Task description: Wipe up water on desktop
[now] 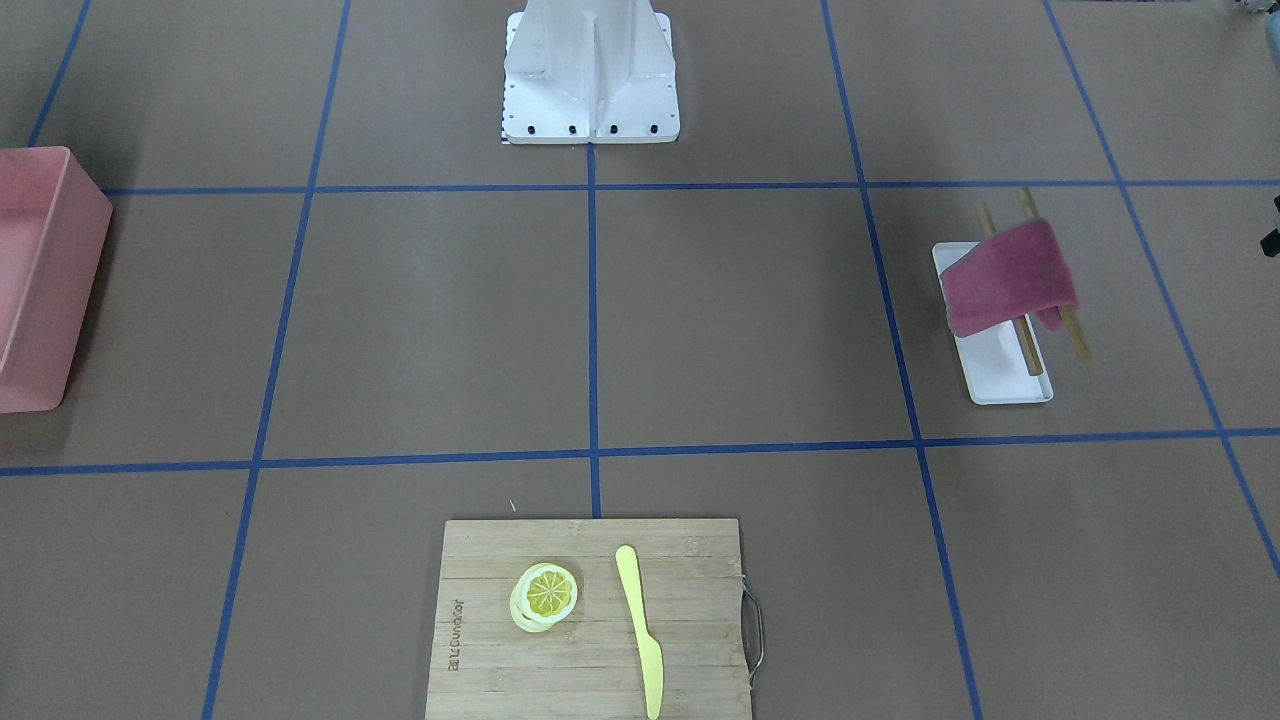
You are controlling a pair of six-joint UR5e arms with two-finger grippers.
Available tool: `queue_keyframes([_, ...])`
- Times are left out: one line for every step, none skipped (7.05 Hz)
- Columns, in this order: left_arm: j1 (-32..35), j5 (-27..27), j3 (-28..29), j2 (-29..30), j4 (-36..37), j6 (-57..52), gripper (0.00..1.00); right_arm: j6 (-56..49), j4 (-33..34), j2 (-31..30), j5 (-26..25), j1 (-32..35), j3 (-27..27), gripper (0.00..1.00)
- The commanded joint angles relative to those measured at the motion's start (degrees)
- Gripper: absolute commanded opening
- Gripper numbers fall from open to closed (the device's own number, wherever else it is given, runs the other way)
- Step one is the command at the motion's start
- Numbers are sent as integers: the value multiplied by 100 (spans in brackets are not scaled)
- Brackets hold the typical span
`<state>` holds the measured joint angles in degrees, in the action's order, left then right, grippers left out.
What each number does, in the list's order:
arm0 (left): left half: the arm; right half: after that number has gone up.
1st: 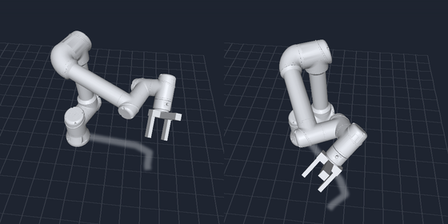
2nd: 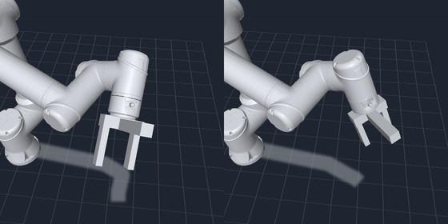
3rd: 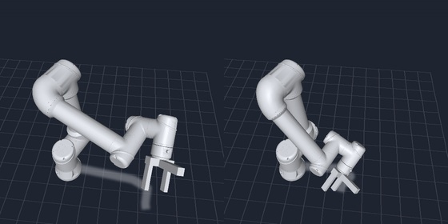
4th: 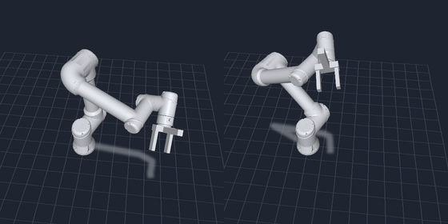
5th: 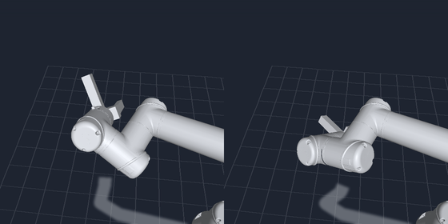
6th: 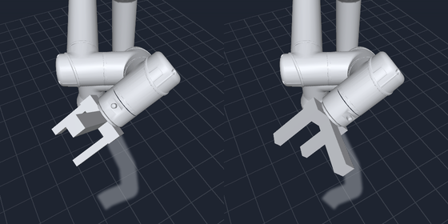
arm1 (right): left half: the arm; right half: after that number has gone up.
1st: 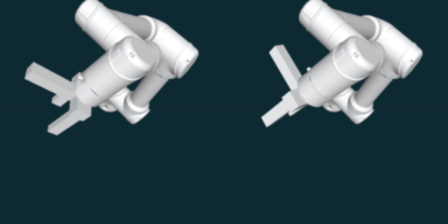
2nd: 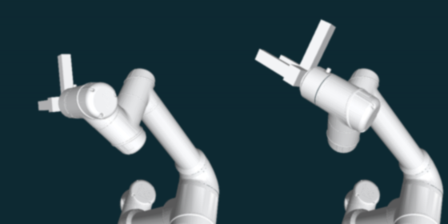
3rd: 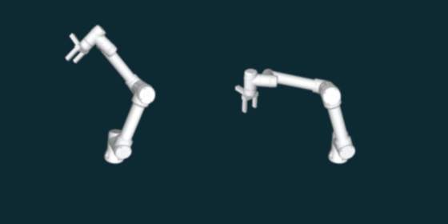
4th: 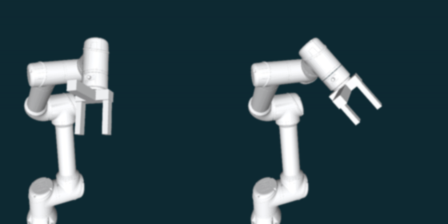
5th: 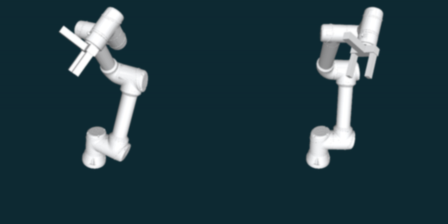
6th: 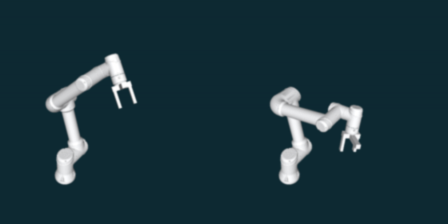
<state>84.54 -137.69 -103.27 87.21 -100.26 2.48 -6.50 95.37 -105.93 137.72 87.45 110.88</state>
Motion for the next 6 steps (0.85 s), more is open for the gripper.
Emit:
queue_keyframes([-34,-449,121,24,15,295,98,17,-1,11,9,0,-5,100])
queue_keyframes([-234,-461,62,224,-37,1463,98,8,-1,11,9,0,-5,100])
queue_keyframes([-462,-417,0,270,-73,1727,98,17,-1,11,18,-9,4,100])
queue_keyframes([-647,-382,-35,270,-169,2078,98,0,-1,11,0,-26,-5,100])
queue_keyframes([-1110,-182,-219,349,-178,2795,98,-27,-10,11,-43,-18,-5,100])
queue_keyframes([-1576,255,-299,375,-187,3202,97,-1,-10,11,-26,-26,4,100])
